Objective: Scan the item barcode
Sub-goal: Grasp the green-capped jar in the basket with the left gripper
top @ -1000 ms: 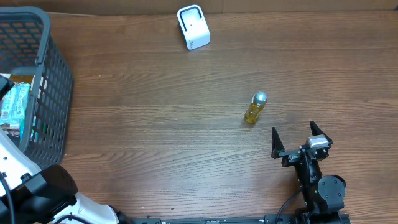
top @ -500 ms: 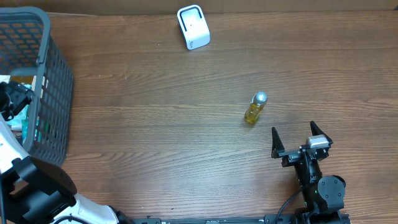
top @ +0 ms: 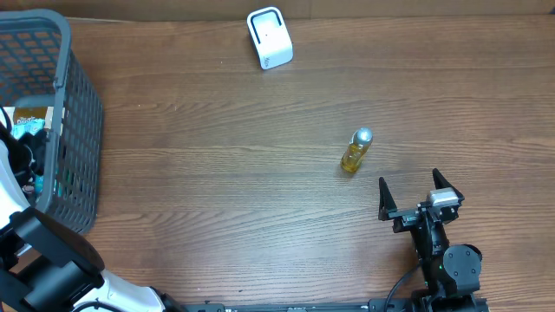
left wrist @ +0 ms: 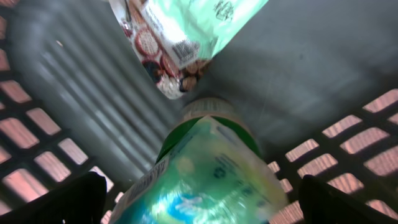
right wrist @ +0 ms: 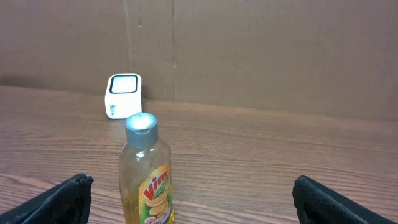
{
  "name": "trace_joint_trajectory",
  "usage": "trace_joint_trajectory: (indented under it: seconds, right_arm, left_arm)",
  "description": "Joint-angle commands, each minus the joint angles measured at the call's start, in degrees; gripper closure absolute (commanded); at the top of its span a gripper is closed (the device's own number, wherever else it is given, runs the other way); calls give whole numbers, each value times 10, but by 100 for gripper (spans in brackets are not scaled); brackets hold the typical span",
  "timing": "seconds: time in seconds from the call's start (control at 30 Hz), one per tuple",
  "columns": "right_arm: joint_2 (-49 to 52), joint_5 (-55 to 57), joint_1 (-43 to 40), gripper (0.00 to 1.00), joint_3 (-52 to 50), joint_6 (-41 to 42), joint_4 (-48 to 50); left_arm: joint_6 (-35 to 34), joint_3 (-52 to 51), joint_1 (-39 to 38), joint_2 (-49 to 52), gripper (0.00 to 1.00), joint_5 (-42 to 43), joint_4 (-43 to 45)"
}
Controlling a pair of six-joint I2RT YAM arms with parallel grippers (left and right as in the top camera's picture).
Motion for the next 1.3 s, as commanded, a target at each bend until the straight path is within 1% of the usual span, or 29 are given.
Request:
trace_joint_trajectory:
  seconds: [0.0,0.33,0.4,0.53,0.63,0.67,0.73,0.77,0.9,1.1,1.27]
  right_arm:
    - [-5,-3,-3,0,-6,-1,3]
    - [-5,-3,-3,0,-6,-1,3]
    - [-5,-3,-3,0,-6,-1,3]
    - [-5,-3,-3,0,-6,-1,3]
    - [-5,-3,-3,0,-6,-1,3]
    - [-5,-3,-3,0,-6,-1,3]
    - [-5,-3,-3,0,-6,-1,3]
    - [-5,-3,-3,0,-6,-1,3]
    - [-5,-3,-3,0,-6,-1,3]
    - [-5,-3,-3,0,-6,-1,3]
    - [-5,-3,-3,0,-6,-1,3]
  left_arm:
    - [11,-49,13,-11,0,37,31]
    - [10,-119,16,-11,0,49,99]
    - [0,-138,16,-11,0,50,115]
    - [0,-142,16,-11,7,59,124]
    - [0,-142,16,-11,22,61,124]
    - [0,-142,16,-11,22,60,125]
    - [0,-142,16,-11,30,59,126]
    - [0,-142,16,-11,32,59,127]
    - [0,-142,16,-11,32,59,129]
    - [1,-142,16,-11,23,57,129]
    - [2,-143,16,-11,22,42,129]
